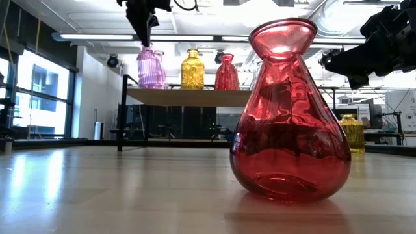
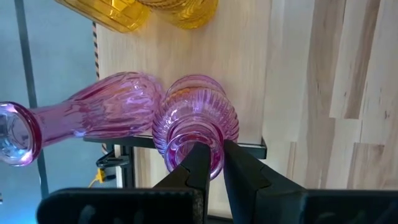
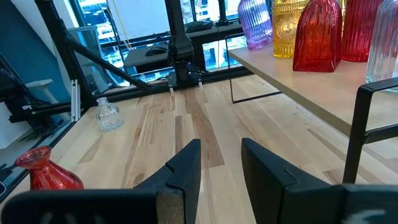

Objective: Sort vases onto shelf
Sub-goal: Put the left purple vase on the shelf and align it with the other purple vase

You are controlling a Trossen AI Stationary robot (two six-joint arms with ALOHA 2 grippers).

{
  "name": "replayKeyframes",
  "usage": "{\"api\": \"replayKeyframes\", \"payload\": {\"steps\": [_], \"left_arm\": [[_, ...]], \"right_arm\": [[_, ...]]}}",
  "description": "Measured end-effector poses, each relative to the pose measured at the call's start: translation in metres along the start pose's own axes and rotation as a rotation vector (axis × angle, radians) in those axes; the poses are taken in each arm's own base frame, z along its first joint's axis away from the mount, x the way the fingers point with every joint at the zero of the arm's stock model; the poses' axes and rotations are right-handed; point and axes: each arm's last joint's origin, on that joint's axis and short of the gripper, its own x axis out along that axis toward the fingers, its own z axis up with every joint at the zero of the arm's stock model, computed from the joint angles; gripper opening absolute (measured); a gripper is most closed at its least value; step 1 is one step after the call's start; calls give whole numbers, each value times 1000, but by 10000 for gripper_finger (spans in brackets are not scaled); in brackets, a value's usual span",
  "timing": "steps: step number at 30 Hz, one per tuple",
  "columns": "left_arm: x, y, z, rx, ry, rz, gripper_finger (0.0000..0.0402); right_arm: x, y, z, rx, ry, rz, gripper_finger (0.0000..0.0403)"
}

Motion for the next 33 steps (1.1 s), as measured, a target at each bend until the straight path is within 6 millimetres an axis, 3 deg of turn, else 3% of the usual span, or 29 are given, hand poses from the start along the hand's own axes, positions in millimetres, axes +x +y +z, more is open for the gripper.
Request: {"api": "replayKeyframes", "payload": {"steps": [33], "left_arm": [[0, 6, 1, -5, -31, 24, 51]], "right_arm": [[0, 0, 0, 0, 0, 0, 99]]}}
